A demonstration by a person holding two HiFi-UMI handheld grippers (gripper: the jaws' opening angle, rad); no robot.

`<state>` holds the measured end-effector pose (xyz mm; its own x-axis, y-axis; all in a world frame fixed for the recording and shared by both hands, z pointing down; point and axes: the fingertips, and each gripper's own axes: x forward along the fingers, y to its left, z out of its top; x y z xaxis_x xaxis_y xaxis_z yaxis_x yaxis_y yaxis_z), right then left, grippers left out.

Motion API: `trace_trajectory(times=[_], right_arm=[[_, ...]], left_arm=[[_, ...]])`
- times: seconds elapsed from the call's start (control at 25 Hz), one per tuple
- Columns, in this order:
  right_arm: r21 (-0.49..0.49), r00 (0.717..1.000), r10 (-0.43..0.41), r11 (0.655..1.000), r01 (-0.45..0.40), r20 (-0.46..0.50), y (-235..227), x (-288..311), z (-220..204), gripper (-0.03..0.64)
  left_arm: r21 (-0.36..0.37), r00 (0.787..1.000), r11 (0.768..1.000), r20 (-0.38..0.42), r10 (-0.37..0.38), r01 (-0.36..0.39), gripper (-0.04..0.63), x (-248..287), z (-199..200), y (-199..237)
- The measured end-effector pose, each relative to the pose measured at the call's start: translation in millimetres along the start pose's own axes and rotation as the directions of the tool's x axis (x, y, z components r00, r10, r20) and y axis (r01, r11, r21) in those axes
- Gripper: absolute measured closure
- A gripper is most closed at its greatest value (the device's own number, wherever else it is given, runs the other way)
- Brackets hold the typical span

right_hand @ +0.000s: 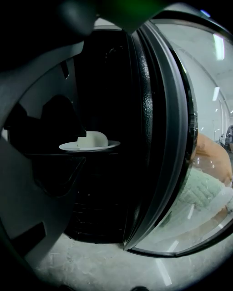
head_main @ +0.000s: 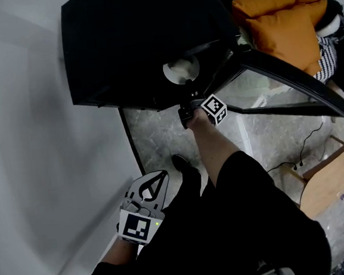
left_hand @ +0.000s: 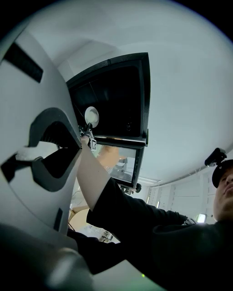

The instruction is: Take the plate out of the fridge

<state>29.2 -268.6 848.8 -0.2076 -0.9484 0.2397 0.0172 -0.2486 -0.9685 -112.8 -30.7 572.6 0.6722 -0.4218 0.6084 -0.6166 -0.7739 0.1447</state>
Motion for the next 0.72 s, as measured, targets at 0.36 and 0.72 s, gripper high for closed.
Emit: trace_trajectory(times=[0.36,0.72], right_arm=[[-0.028,1.0,0.003,1.0,-0.003,0.001,-7.4,6.1,9.9,0.528],[-0.048,1.0,0.006,0.999,-0.007,-0.017,-5.4,11.7,7.6,0.572]], left_arm=[[-0.012,0.999,1.0,-0.028,-0.026,0.026,0.588,5.1,-16.2,-6.2],[-0.03,0.999,0.999,-0.04,-0.03,0.029,0.588,4.5,-25.9,-12.4]])
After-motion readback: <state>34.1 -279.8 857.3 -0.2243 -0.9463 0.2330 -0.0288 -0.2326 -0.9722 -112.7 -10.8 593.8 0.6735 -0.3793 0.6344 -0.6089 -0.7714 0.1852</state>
